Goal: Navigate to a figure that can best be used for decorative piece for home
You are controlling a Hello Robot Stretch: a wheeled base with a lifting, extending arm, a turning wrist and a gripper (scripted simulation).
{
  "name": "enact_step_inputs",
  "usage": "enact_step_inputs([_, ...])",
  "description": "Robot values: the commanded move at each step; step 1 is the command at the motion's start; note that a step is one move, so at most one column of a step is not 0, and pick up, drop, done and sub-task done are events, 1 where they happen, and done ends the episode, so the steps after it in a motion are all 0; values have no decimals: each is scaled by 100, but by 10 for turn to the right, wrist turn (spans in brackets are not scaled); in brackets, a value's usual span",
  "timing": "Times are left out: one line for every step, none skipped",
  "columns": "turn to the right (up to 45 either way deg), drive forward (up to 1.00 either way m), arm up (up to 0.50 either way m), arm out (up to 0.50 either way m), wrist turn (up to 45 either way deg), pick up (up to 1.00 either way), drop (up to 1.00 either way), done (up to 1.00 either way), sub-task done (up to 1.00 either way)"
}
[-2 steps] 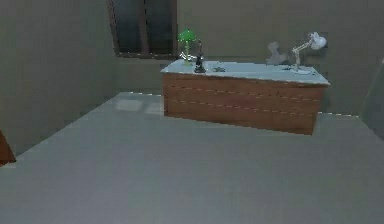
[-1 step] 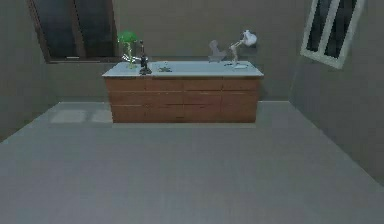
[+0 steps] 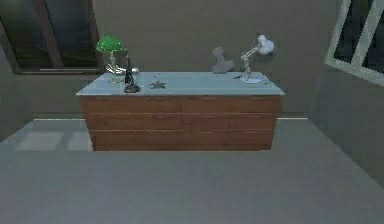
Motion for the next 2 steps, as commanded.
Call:
enact_step_inputs([30,0,0,0,0,0,0,0,0])
enact_step_inputs([0,100,0,0,0,0,0,0,0])
